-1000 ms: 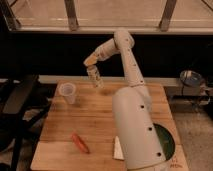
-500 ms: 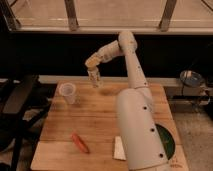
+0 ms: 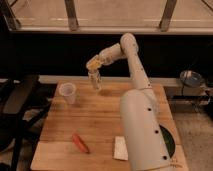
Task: Stand the bottle upright
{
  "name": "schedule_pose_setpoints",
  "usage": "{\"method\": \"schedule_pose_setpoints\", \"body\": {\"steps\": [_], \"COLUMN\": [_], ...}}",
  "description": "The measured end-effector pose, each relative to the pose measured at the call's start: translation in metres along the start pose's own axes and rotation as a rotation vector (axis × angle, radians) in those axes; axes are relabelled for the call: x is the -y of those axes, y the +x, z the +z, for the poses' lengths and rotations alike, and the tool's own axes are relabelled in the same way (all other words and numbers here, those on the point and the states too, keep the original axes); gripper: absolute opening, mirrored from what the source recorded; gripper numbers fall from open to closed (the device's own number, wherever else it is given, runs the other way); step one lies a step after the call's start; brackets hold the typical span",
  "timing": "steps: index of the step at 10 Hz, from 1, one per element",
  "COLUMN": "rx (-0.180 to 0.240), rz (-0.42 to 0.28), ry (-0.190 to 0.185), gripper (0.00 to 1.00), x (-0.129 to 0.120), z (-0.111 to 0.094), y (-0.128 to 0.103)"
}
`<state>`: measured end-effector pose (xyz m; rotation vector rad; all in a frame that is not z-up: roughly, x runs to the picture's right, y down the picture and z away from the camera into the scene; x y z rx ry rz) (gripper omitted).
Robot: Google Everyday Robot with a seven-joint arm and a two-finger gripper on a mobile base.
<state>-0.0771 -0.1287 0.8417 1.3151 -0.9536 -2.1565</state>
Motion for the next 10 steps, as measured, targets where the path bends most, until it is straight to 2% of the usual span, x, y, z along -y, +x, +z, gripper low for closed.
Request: {"method": "schedule_pose_setpoints", "body": {"steps": [6, 8, 10], "rx": [-0.105, -0.12, -0.137], "rz": [-0.003, -0.006, -0.007], "ry": [-0.006, -0.013, -0.01], "gripper": [0.0, 0.01, 0.18], "x": [0.0, 0.0, -0.001], "z": [0.005, 0.002, 0.006], "y": [-0.028, -0.034, -0.036]}}
